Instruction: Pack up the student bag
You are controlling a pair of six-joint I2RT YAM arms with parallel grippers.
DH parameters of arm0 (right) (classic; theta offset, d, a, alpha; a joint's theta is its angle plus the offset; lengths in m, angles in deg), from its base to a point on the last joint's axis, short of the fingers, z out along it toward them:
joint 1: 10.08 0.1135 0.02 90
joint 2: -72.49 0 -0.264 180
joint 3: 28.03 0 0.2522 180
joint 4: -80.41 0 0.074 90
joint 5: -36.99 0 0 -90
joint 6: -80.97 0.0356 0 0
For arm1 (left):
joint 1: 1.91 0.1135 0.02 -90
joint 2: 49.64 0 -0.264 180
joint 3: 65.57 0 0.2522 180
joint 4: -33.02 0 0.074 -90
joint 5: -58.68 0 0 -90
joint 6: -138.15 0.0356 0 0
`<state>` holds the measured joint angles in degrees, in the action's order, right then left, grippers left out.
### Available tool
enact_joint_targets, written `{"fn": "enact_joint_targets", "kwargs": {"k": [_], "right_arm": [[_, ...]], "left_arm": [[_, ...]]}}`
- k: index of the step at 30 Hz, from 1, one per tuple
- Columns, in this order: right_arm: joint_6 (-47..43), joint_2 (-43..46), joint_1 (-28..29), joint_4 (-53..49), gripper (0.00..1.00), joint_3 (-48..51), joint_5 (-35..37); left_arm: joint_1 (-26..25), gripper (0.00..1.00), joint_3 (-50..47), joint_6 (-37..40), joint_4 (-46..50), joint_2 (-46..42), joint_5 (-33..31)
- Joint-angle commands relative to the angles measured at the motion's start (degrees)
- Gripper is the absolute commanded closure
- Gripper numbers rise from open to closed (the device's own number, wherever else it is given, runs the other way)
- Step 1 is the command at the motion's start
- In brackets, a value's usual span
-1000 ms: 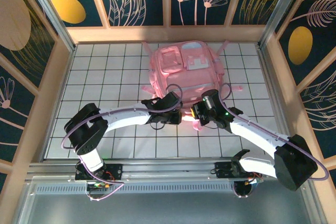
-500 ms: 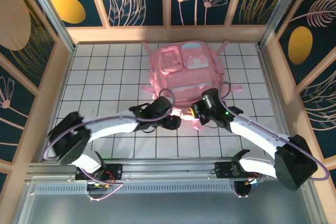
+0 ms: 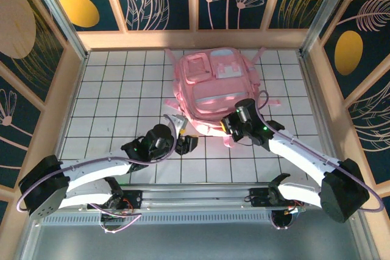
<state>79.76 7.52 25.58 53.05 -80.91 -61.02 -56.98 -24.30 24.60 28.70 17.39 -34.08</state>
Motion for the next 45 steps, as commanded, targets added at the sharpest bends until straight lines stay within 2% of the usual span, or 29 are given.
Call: {"fn": "enact_joint_targets", "kwargs": {"k": [1, 4, 7, 10, 18, 23, 38, 45], "right_arm": [[-1.7, 2.06, -0.06, 3.85, 1.0, -4.2, -2.25], [-1.95, 2.04, -0.03, 3.89, 1.0, -4.66, -2.36], [-1.99, 2.19, -0.01, 3.93, 1.0, -4.59, -2.01], [-2.2, 2.17, -0.03, 4.78, 1.0, -4.31, -2.35], [-4.49, 1.6, 0.09, 7.27, 1.0, -3.9, -2.45], [-4.54, 1.86, 0.06, 8.9, 1.0, -2.57, -2.45], [-3.94, -0.24, 1.41, 10.88, 1.0, -2.55, -3.41], [-3.64, -0.86, 2.13, 11.65, 1.0, -2.61, -3.76]], "left_arm": [[-0.45, 0.35, 0.75, 5.65, -10.58, 2.27, 2.5], [-0.96, 0.35, -0.12, 10.2, -14.7, 4.27, 2.96], [-1.26, 0.35, -4.87, 15.76, -24.14, 5.07, 3.41], [-2.09, 0.35, -7.72, 20.79, -29.72, 6.03, 3.47], [-3.64, 0.34, -10.18, 28.42, -39.51, 12.25, 0.77], [-3.73, 0.37, -9.56, 28.88, -44.28, 16.17, 0.8], [-3.73, 0.46, -3.93, 25.57, -47.92, 25.36, -1.76], [-3.73, 0.56, -1.91, 25.13, -47.49, 27.56, -3.52]]}}
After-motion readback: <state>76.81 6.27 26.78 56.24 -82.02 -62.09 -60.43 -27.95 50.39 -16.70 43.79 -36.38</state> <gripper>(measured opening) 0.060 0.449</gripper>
